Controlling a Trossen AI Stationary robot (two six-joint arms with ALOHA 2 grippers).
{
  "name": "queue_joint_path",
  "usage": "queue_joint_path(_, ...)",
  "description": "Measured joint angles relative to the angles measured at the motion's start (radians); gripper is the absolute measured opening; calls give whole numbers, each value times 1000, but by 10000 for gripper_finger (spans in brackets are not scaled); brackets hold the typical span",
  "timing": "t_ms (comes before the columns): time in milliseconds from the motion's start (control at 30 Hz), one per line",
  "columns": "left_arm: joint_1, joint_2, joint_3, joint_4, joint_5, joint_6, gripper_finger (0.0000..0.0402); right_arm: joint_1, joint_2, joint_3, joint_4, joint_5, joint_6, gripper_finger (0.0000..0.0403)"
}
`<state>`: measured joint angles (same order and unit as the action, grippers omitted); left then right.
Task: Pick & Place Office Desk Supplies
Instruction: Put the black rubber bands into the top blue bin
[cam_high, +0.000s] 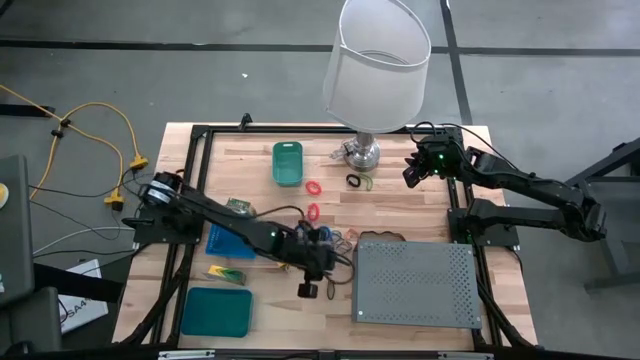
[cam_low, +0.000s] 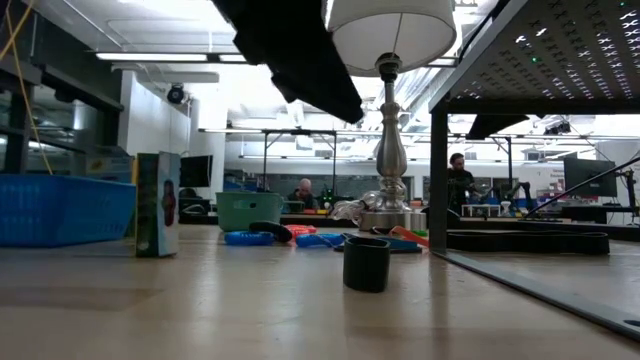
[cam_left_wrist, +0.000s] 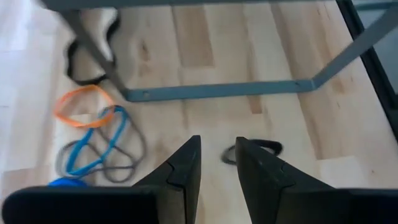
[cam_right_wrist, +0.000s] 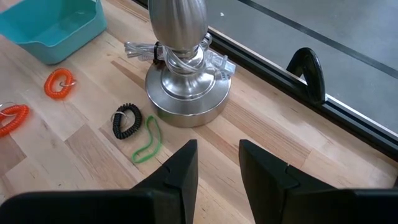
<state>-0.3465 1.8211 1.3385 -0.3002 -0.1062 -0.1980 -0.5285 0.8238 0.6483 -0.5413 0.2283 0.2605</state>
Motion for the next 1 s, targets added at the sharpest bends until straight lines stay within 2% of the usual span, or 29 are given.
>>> queue_joint_path(400, -48, 182, 222, -177, 1, -47, 95, 0, 0, 0, 22, 0, 0, 105)
queue_joint_path(600, -49, 203, 226, -187, -8, -105, 95, 0, 0, 0, 31, 0, 0, 105)
queue_joint_path(1000, -49, 238, 224, -192, -25, -125, 95, 0, 0, 0, 31, 0, 0, 105)
